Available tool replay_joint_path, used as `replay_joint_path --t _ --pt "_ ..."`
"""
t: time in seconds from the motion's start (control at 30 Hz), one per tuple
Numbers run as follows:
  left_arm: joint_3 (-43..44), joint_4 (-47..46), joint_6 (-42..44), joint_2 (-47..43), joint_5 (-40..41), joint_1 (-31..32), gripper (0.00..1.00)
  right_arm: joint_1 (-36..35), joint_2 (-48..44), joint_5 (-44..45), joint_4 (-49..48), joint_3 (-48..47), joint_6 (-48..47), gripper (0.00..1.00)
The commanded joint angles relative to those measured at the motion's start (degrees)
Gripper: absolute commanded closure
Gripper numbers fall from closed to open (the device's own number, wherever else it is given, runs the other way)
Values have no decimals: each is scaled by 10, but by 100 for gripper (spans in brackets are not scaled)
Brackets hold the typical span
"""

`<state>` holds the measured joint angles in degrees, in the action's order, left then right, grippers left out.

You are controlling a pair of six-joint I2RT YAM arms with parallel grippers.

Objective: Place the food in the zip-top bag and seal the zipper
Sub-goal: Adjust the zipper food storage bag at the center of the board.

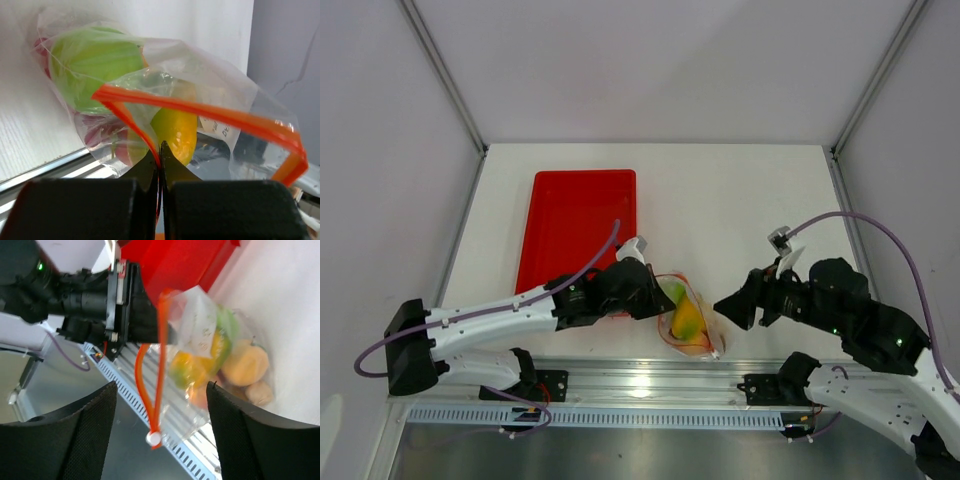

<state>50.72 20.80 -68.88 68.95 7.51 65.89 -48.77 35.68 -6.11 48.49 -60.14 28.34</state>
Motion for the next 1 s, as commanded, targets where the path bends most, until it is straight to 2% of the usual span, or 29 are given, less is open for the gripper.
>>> replay_joint_path --t 0.0,0.17,0.4,0.53,0.57,0.77,0.9,0.97 --pt "39 21 -49 -4 25 3 99 -10 -8 -40 49 15 21 30" --pt "71 64 -78 -5 45 4 99 -40 5 -31 89 9 3 32" --pt "115 107 -116 -4 74 4 99 -119 54 10 126 -18 -20 33" --pt "137 119 -116 4 80 4 99 -199 78 75 147 -23 -6 33" --pt "138 121 -115 7 81 4 99 -209 90 113 155 -23 0 33" --pt "141 125 -115 9 82 4 99 -243 118 223 216 -24 43 40" --pt "139 129 -114 11 79 4 99 -244 112 309 239 -33 66 51" --pt "134 128 -113 10 79 4 99 -244 106 319 238 -37 66 58"
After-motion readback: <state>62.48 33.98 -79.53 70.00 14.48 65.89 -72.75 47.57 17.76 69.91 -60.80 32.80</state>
